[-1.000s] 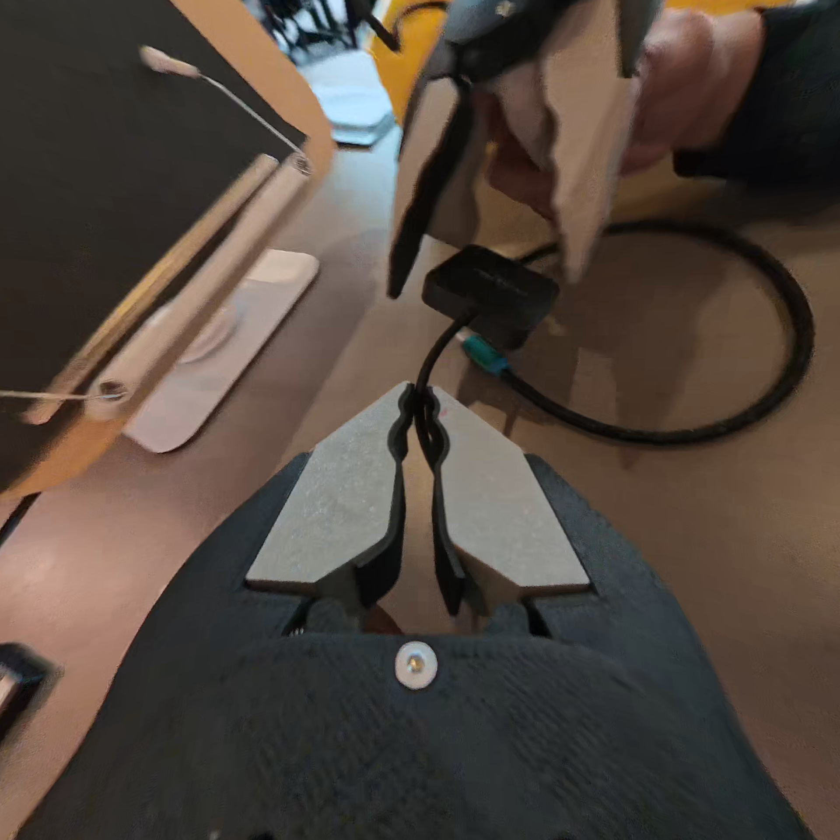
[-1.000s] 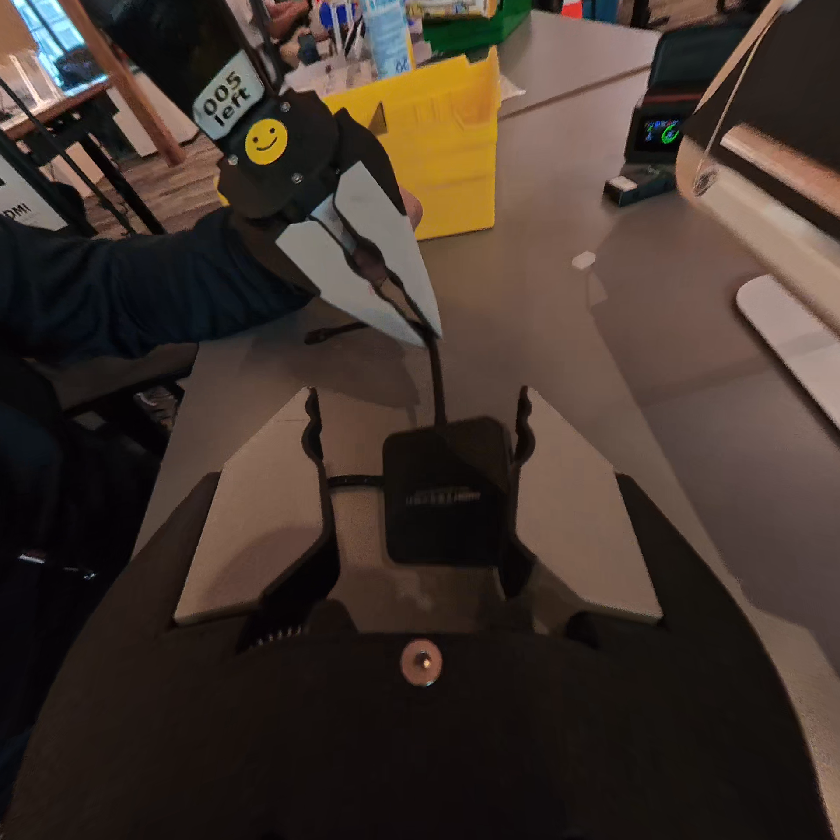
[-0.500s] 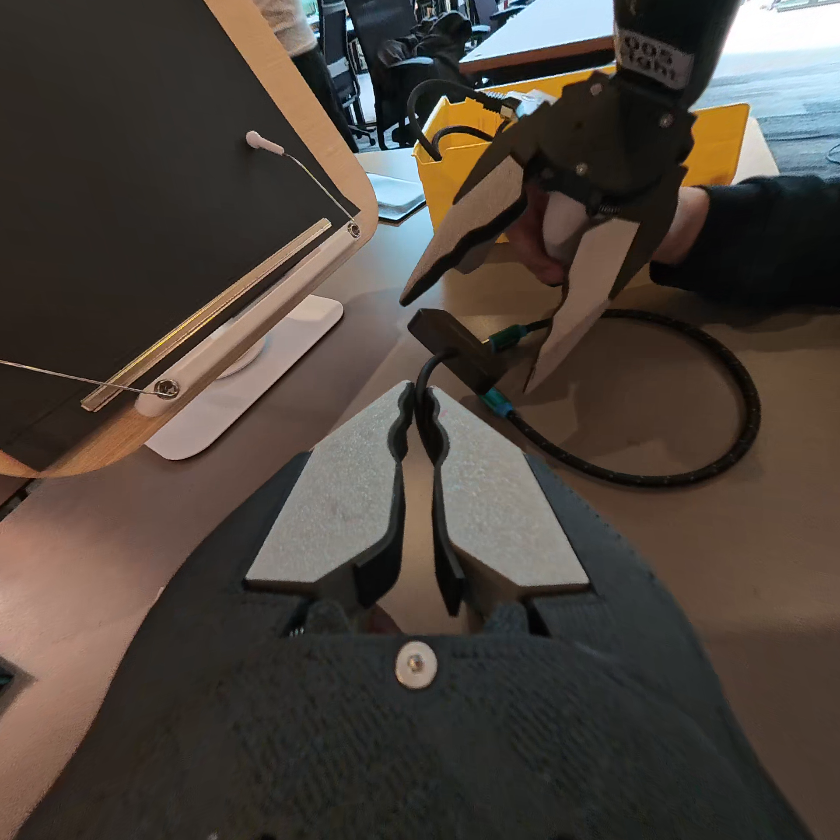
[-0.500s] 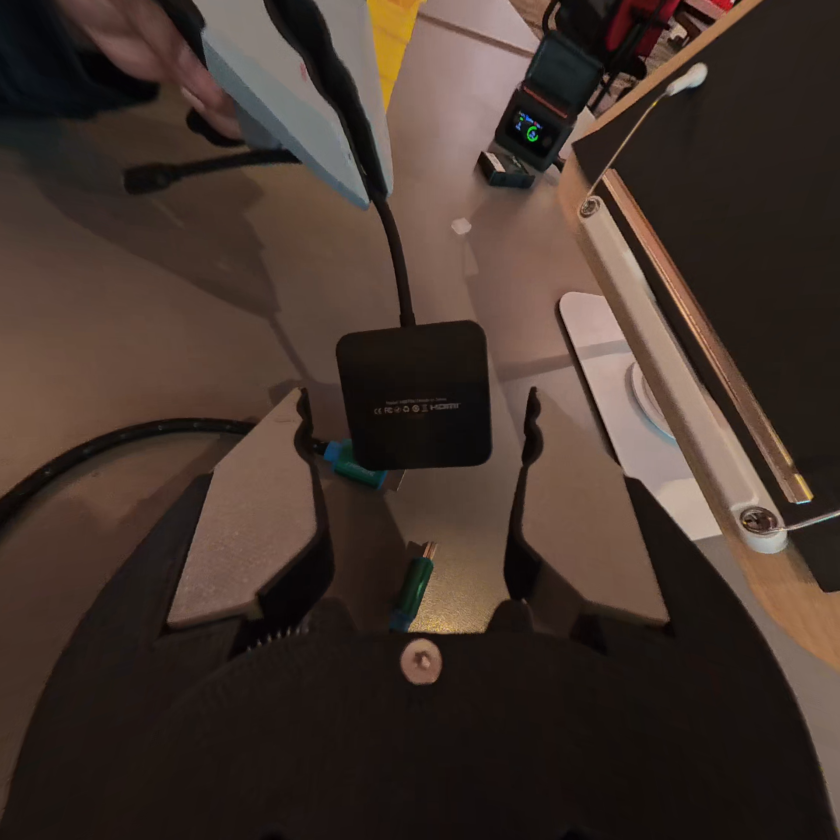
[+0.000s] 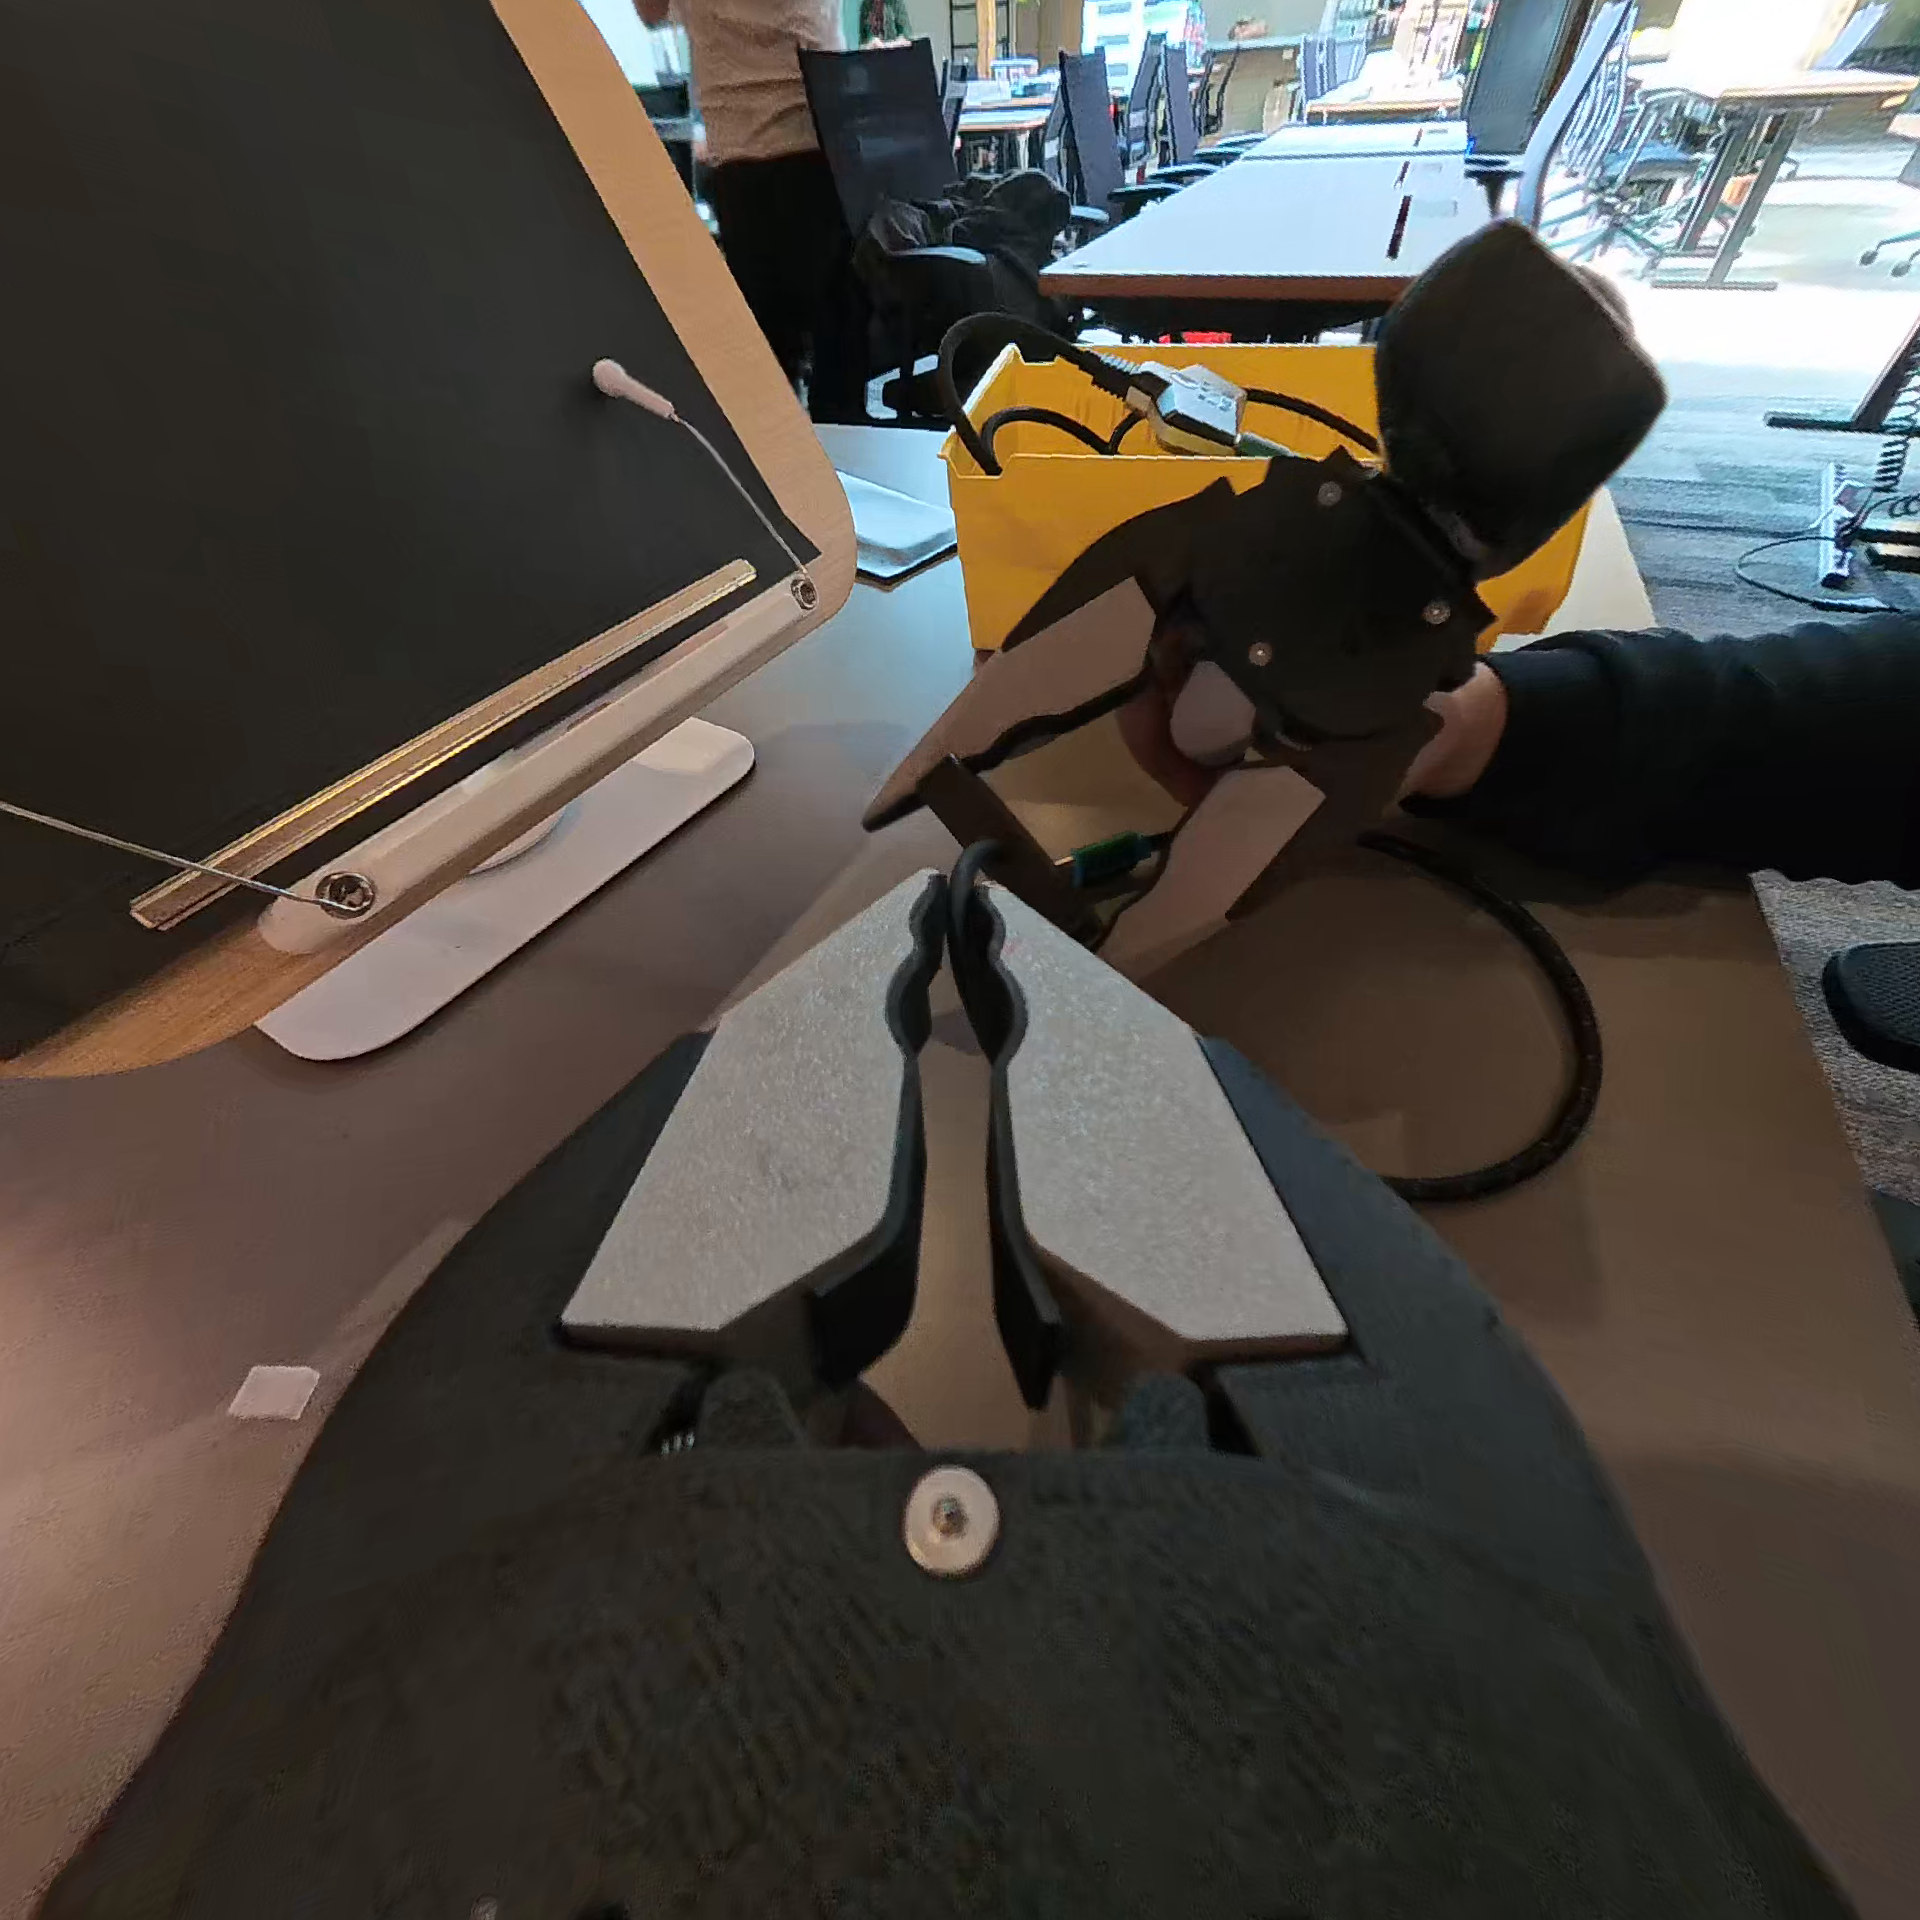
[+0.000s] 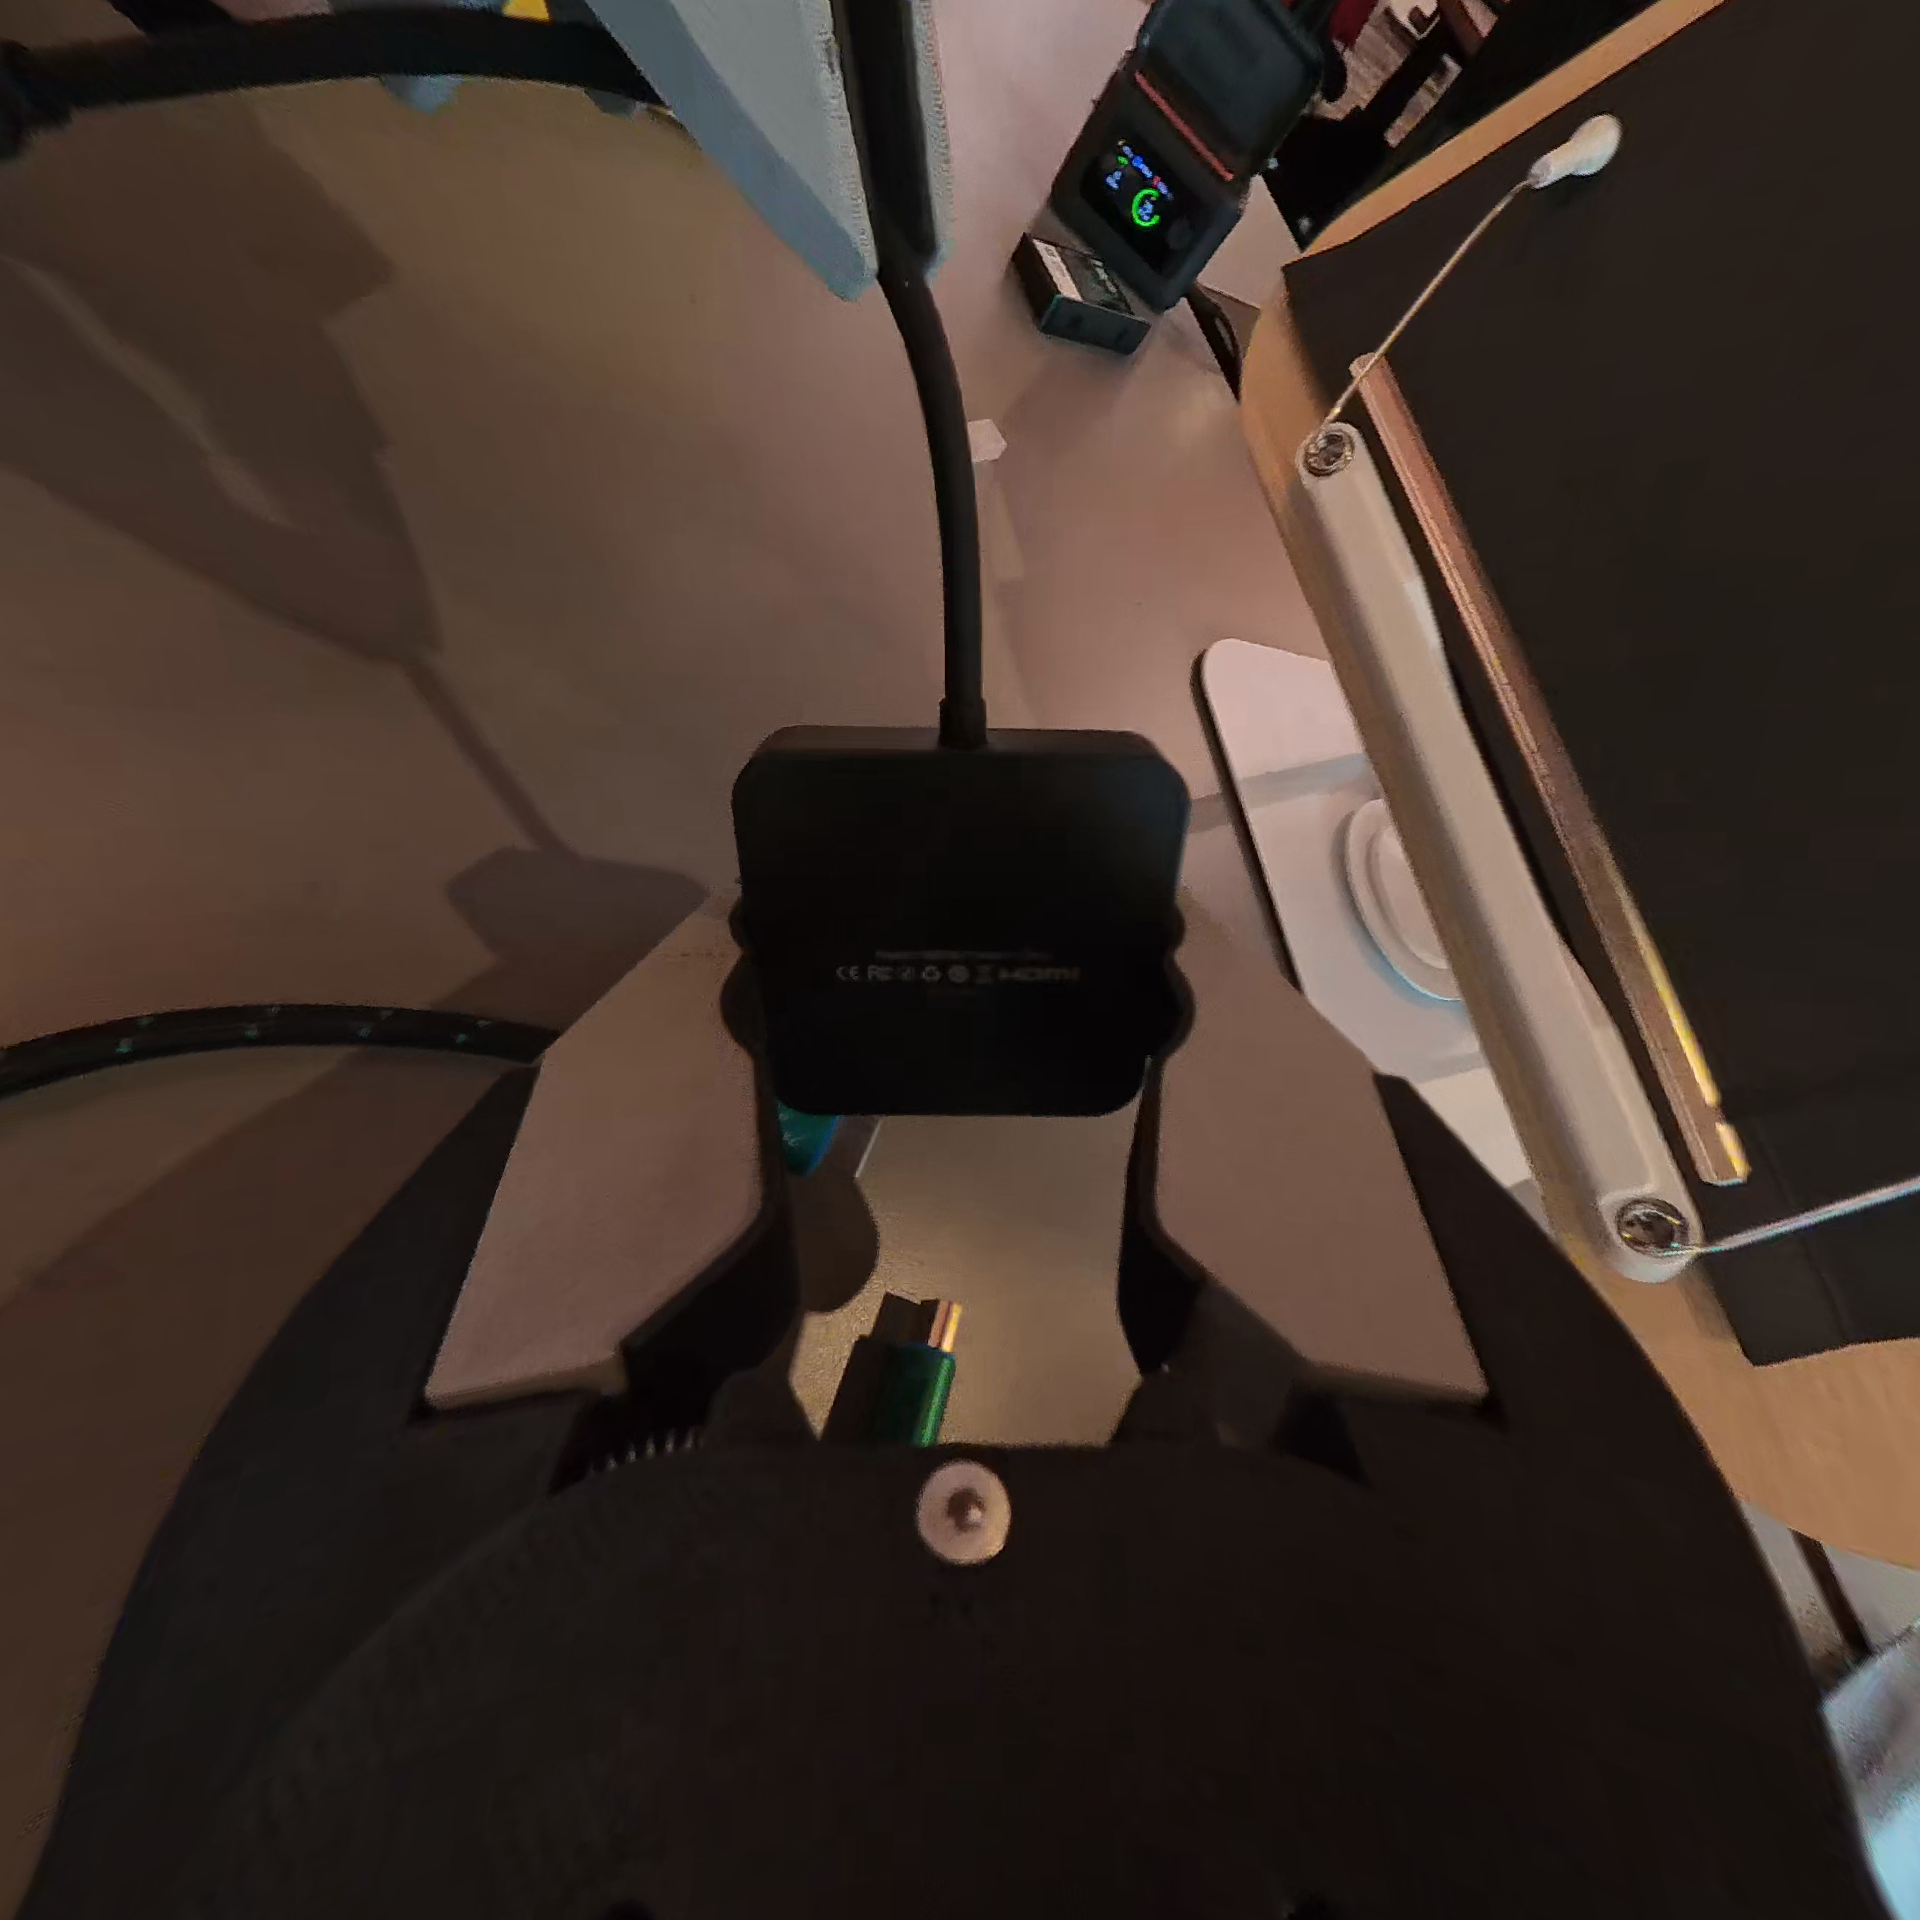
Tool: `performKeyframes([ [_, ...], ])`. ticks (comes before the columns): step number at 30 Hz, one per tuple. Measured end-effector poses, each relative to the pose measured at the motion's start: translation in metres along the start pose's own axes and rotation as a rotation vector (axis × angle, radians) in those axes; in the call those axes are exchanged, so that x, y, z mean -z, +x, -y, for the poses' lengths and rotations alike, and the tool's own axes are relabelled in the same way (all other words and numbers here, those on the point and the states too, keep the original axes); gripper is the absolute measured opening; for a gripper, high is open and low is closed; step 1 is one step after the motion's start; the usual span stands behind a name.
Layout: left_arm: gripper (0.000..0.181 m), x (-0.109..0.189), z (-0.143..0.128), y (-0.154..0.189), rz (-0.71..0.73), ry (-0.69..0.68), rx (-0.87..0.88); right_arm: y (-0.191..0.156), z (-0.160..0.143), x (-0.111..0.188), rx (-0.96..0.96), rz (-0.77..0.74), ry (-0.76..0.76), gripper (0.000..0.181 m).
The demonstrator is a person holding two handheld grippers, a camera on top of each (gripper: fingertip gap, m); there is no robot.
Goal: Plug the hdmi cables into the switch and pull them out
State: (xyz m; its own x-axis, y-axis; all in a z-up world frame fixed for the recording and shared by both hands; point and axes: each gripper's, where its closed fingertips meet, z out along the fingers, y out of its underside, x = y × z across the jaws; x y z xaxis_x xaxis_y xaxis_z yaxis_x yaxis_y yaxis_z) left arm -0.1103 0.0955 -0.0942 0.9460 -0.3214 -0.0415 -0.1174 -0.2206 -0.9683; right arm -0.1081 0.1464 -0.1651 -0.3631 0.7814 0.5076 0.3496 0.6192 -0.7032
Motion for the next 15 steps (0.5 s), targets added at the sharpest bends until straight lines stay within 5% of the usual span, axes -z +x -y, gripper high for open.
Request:
performKeyframes([
  [5, 0.003, 0.003, -0.013, -0.008, 0.007, -0.066, -0.003, -0.002, -0.002, 0.002, -0.024, 0.045, -0.023, 0.072],
  [10, 0.055, 0.012, -0.026, -0.022, 0.109, -0.190, -0.144, -0.014, -0.011, 0.002, -0.104, 0.176, -0.044, 0.071],
  [15, 0.058, -0.005, -0.041, 0.001, 0.113, -0.284, -0.370, -0.019, -0.018, 0.003, -0.222, 0.282, -0.047, 0.071],
])
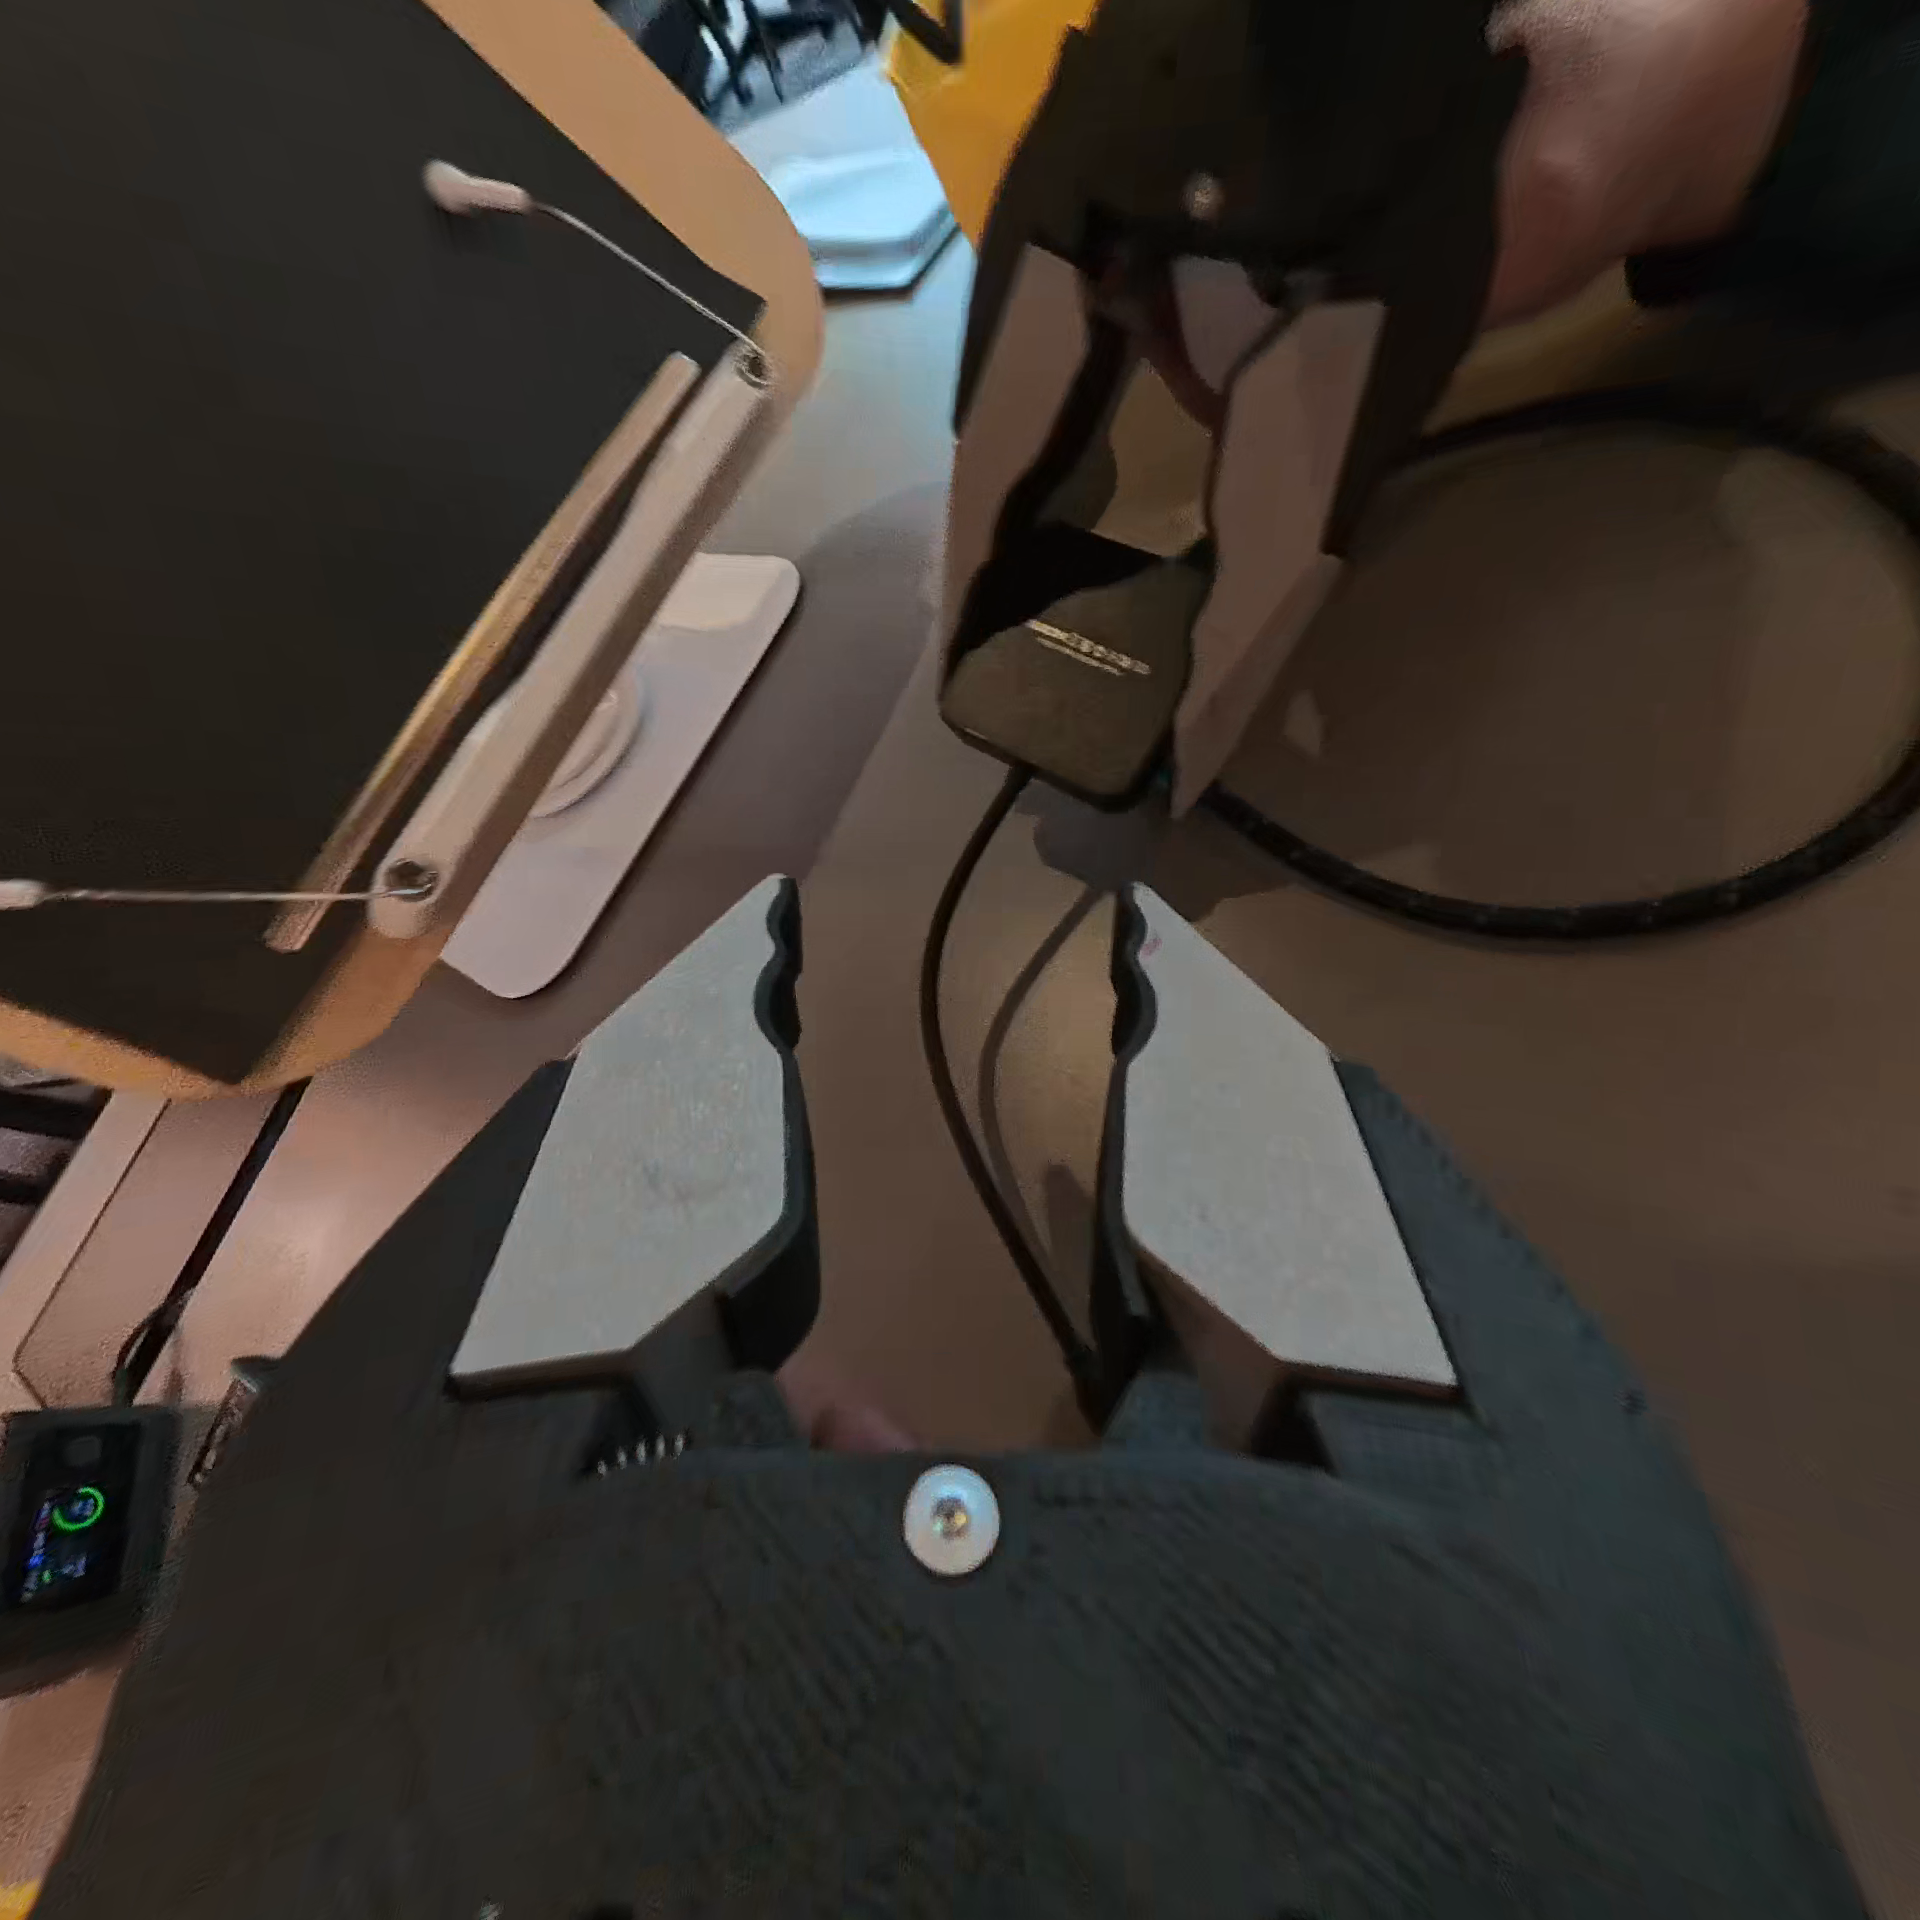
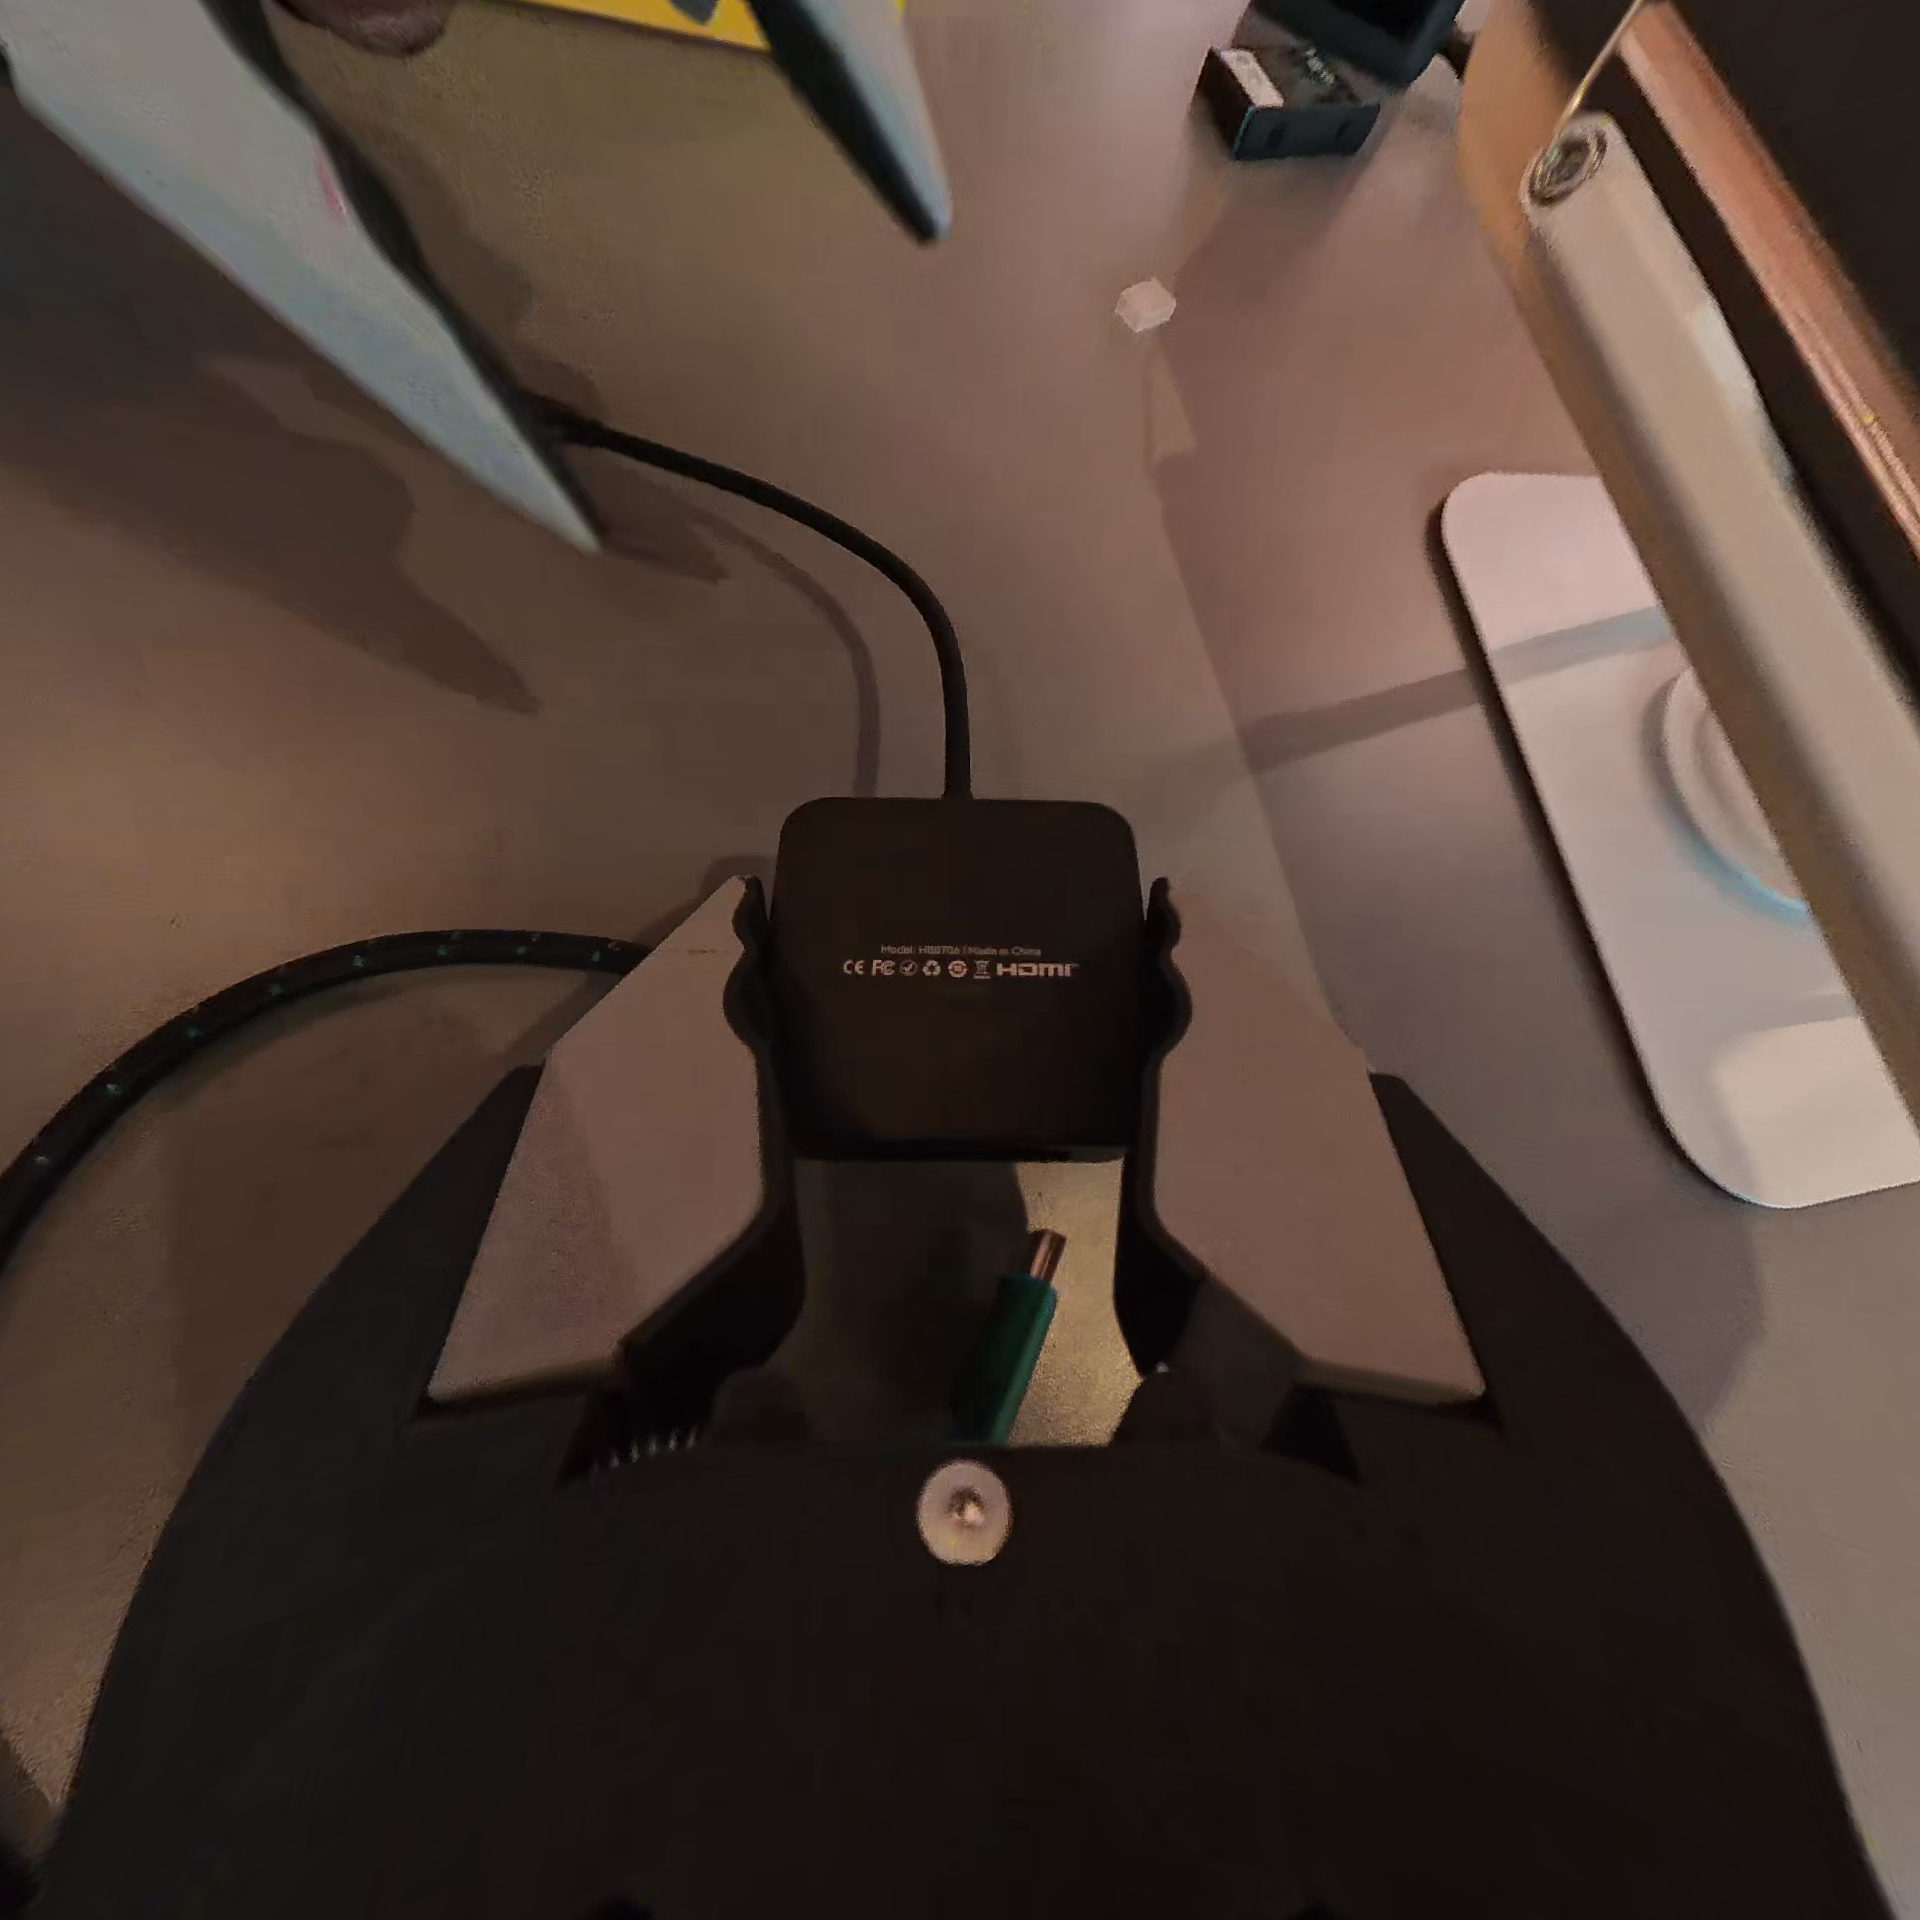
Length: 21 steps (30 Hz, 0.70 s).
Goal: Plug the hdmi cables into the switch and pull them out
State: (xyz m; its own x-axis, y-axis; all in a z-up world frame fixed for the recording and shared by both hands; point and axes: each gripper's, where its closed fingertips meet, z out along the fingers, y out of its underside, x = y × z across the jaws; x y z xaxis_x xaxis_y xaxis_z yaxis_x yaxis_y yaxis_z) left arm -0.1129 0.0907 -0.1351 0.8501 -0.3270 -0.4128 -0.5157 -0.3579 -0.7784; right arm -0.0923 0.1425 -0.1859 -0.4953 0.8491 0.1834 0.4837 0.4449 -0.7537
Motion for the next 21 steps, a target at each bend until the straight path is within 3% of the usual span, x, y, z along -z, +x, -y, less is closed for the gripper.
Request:
performKeyframes([
  [6, 0.058, -0.035, -0.019, 0.020, 0.091, -0.120, -0.287, -0.019, 0.008, 0.001, -0.265, 0.267, 0.072, 0.071],
  [12, 0.048, -0.046, 0.002, 0.015, 0.275, 0.004, -0.518, -0.034, 0.016, 0.009, -0.425, 0.486, 0.128, 0.071],
  [15, 0.038, -0.043, 0.010, 0.018, 0.338, 0.038, -0.709, -0.037, 0.019, 0.012, -0.446, 0.535, 0.149, 0.071],
  [18, 0.033, -0.044, 0.011, 0.024, 0.350, 0.045, -0.777, -0.036, 0.021, 0.015, -0.469, 0.566, 0.168, 0.071],
  [21, 0.046, -0.046, 0.014, 0.022, 0.365, 0.043, -0.753, -0.034, 0.021, 0.014, -0.486, 0.564, 0.171, 0.071],
])
